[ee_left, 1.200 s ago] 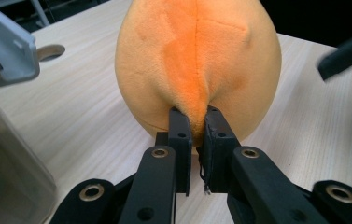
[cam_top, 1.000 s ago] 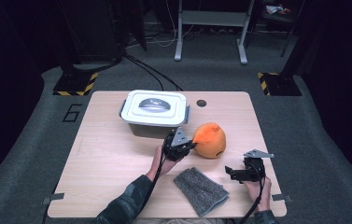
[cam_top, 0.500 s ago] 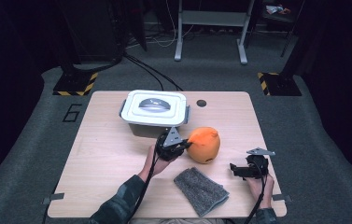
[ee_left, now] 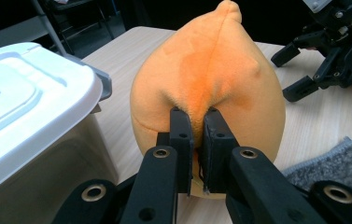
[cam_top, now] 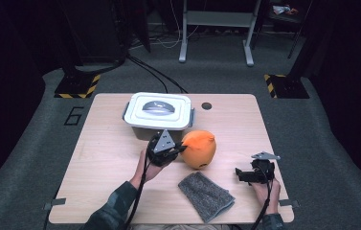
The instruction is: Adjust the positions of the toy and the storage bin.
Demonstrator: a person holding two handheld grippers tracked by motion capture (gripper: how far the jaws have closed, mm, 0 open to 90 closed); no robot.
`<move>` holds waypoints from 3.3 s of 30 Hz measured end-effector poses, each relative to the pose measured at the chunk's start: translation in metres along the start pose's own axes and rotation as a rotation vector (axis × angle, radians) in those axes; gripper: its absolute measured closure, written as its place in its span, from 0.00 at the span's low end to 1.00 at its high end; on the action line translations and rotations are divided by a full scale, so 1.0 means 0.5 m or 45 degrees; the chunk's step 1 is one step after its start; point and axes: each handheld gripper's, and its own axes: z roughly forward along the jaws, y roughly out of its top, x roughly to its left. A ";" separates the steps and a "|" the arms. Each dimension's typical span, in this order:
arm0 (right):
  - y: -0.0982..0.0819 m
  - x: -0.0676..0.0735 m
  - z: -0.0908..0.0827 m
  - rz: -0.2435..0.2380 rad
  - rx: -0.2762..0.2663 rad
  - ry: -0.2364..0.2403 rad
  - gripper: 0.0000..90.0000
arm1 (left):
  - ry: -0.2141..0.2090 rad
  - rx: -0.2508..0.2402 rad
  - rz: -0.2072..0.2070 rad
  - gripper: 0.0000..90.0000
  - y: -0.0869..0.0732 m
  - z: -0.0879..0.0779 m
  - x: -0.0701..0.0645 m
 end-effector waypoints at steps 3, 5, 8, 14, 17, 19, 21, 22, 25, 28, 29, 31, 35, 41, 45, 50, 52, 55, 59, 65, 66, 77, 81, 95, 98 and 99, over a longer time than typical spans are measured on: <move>0.000 0.000 0.000 -0.009 0.002 -0.006 0.01 | 0.010 0.006 0.006 0.94 -0.005 -0.016 0.003; 0.000 0.002 0.001 -0.001 0.002 -0.009 0.01 | 0.021 0.013 0.005 0.94 -0.009 -0.028 0.007; 0.000 0.003 0.001 -0.019 0.007 -0.020 0.01 | 0.036 0.011 -0.005 0.94 -0.016 -0.046 0.012; 0.000 0.005 0.002 -0.031 0.012 -0.035 0.01 | 0.056 0.015 -0.018 0.94 -0.030 -0.081 0.016; 0.000 0.005 0.002 -0.034 0.011 -0.037 0.01 | 0.064 0.033 -0.016 0.94 -0.041 -0.097 0.015; 0.000 0.005 0.002 -0.033 0.013 -0.038 0.00 | 0.064 0.041 -0.014 0.94 -0.044 -0.103 0.016; 0.000 0.006 0.003 -0.026 0.009 -0.037 0.00 | 0.083 0.036 -0.021 0.94 -0.051 -0.118 0.017; 0.000 0.005 0.002 -0.036 0.012 -0.038 0.00 | 0.083 0.036 -0.021 0.94 -0.051 -0.118 0.017; 0.000 0.005 0.002 -0.035 0.011 -0.039 0.00 | 0.114 0.024 -0.042 0.94 -0.056 -0.139 0.021; 0.000 0.005 0.002 -0.034 0.011 -0.039 0.00 | 0.139 0.028 -0.044 0.94 -0.060 -0.161 0.026; 0.000 0.005 0.002 -0.034 0.011 -0.039 0.00 | 0.150 0.033 -0.052 0.94 -0.066 -0.177 0.030; 0.000 0.006 0.003 -0.029 0.010 -0.039 0.00 | 0.171 0.029 -0.060 0.94 -0.071 -0.190 0.032; 0.000 0.006 0.002 -0.033 0.011 -0.039 0.00 | 0.218 0.033 -0.082 0.94 -0.085 -0.218 0.039; 0.000 0.006 0.002 -0.034 0.011 -0.040 0.00 | 0.291 0.028 -0.129 0.94 -0.112 -0.261 0.050; -0.001 0.005 0.002 -0.035 0.010 -0.040 0.00 | 0.327 0.035 -0.150 0.94 -0.125 -0.282 0.055; -0.001 0.005 0.002 -0.035 0.010 -0.040 0.00 | 0.389 0.044 -0.182 0.94 -0.146 -0.320 0.065; -0.001 0.005 0.002 -0.036 0.010 -0.040 0.00 | 0.394 0.042 -0.189 0.94 -0.150 -0.326 0.066; 0.000 0.007 0.003 -0.023 0.008 -0.040 0.00 | 0.430 0.051 -0.220 0.94 -0.167 -0.346 0.067; 0.000 0.007 0.003 -0.023 0.009 -0.041 0.00 | 0.457 0.062 -0.262 0.94 -0.185 -0.367 0.070; 0.000 0.008 0.003 -0.017 0.012 -0.042 0.00 | 0.521 0.096 -0.358 0.94 -0.210 -0.377 0.080; 0.000 0.008 0.003 -0.017 0.012 -0.042 0.00 | 0.521 0.096 -0.358 0.93 -0.210 -0.377 0.080; 0.000 0.008 0.003 -0.016 0.012 -0.042 0.00 | 0.704 0.194 -0.516 0.82 -0.249 -0.383 0.131; 0.000 0.008 0.004 -0.017 0.013 -0.041 0.00 | 0.730 0.216 -0.557 0.74 -0.258 -0.383 0.160; 0.001 0.007 0.005 -0.027 0.008 -0.041 0.00 | 0.780 0.270 -0.698 0.39 -0.288 -0.396 0.219; 0.001 0.007 0.005 -0.029 0.008 -0.040 0.00 | 0.791 0.262 -0.710 0.33 -0.290 -0.398 0.220; 0.001 0.006 0.005 -0.029 0.008 -0.040 0.00 | 0.783 0.259 -0.712 0.31 -0.289 -0.402 0.220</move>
